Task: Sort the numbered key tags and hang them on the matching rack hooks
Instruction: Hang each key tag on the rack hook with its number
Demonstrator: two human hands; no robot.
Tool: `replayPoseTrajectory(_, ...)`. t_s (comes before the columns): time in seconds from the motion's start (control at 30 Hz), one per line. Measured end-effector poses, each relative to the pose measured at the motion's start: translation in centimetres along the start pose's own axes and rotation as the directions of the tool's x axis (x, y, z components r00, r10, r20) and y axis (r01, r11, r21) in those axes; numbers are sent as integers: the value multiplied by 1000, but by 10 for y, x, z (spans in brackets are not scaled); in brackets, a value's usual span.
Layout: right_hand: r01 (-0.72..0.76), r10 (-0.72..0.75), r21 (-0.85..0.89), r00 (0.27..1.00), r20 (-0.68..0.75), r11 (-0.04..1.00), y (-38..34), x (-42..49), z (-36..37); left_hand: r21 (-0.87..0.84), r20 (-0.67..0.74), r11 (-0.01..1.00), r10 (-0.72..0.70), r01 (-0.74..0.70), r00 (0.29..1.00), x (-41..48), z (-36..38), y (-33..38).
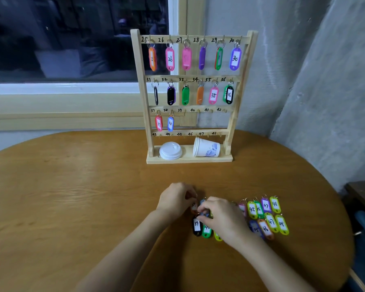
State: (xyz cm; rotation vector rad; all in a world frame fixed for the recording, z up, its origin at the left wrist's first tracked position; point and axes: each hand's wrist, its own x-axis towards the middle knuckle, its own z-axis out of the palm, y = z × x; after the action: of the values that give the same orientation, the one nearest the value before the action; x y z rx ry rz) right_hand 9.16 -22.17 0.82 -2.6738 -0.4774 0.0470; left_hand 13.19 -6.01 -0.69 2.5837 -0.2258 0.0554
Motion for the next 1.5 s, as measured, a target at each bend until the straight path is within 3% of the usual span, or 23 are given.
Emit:
replayPoseTrajectory(0.17, -8, 9, 5, 999, -38, 1000, -2, 2, 2, -17, -10, 1000, -14, 13, 1000, 0, -1, -4)
replayPoseTrajectory(0.47, -30, 53, 249, 995, -86, 968, -9, 31, -24, -133, -102, 990, -56, 42, 993, 16, -30, -14)
replayPoseTrajectory(0.87, 57, 30, 302, 960, -278, 952, -23, 124, -79, -527, -329, 849, -159, -41, 931, 79, -110, 4)
replayPoseTrajectory(1.13, 76, 16, 296, 955, -295, 952, -27, 156, -93, -532, -428, 844, -202, -65, 881, 122, -128, 15)
replayPoseTrajectory(1.5, 104, 29, 310, 918, -396, 945, -37, 177, -109, -319, -457, 947, -188, 37, 869, 133, -126, 24)
